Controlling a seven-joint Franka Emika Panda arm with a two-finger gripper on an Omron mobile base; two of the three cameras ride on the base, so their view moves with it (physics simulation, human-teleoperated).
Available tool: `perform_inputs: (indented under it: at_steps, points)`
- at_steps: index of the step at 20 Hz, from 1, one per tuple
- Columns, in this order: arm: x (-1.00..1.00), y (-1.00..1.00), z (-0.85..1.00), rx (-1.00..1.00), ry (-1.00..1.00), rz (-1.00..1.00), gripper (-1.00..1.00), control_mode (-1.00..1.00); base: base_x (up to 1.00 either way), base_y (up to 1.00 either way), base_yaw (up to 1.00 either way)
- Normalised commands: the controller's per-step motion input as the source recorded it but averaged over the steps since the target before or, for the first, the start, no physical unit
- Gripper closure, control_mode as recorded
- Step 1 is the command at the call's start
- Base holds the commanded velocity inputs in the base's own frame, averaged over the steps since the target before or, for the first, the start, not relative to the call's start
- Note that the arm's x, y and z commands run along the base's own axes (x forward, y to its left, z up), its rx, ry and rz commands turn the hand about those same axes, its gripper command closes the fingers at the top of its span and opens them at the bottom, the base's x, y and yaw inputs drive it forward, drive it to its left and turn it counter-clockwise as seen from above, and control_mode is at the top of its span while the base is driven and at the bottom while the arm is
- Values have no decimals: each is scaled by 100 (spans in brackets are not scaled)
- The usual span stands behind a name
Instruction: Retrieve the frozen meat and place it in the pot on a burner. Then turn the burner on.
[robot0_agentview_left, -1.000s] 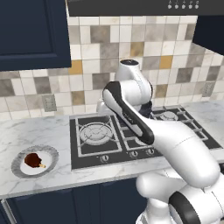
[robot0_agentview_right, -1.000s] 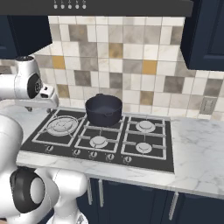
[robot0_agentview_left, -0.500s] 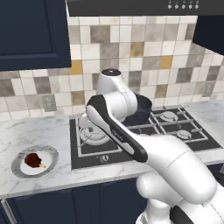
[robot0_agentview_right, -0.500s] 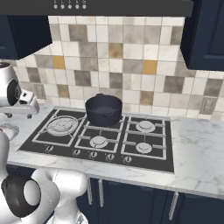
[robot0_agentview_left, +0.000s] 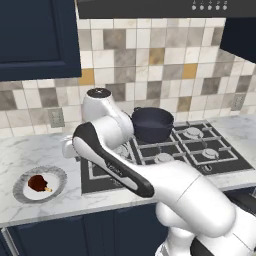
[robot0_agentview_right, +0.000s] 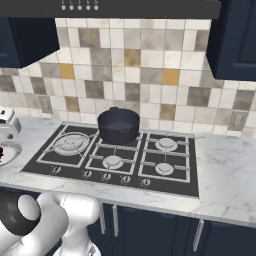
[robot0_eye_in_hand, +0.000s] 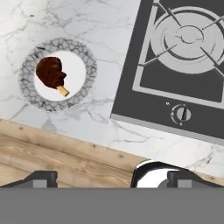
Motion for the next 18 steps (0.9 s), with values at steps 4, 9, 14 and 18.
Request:
perform_inputs:
  at_steps: [4, 9, 14, 18]
  points:
    - [-6, 40, -2, -2, 2, 16, -100, -100, 0, 0, 0]
    - [0, 51, -5, -6, 1, 11, -100, -100, 0, 0, 0]
    - [1, 41, -16, 0, 0, 1, -100, -100, 0, 0, 0]
    - [13, 11, -19, 0, 1, 0, -100, -100, 0, 0, 0]
